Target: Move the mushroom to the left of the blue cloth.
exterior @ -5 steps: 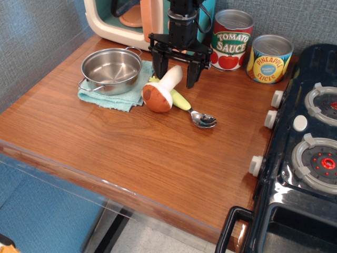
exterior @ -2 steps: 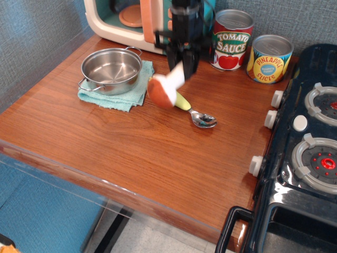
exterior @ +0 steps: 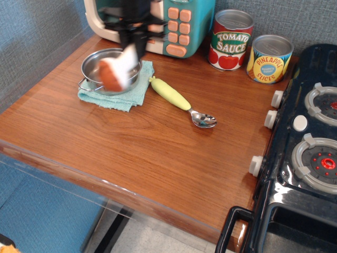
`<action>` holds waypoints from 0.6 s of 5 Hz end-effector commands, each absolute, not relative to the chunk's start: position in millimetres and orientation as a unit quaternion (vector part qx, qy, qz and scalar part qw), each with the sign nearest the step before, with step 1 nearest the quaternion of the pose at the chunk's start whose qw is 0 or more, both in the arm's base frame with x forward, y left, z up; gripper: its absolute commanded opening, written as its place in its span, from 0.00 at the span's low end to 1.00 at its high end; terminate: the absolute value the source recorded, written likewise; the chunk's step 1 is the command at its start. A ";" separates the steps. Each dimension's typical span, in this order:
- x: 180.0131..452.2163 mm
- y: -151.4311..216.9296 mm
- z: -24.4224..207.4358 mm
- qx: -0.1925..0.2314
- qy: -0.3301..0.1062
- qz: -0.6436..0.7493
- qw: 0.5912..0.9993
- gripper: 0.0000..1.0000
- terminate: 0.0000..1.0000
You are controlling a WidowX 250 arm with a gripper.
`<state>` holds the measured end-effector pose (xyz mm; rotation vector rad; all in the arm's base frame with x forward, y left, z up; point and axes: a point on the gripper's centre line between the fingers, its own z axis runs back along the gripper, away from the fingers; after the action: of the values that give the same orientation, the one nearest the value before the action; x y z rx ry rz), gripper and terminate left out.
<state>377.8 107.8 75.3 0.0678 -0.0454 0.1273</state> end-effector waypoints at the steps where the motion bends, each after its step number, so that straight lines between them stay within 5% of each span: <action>1: 339.6 197.4 108.0 0.117 -0.036 0.115 0.986 0.00 0.00; 3: 326.2 210.0 101.2 0.099 -0.064 0.116 0.986 0.00 0.00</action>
<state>329.3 205.5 57.8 0.1519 -0.0344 0.2211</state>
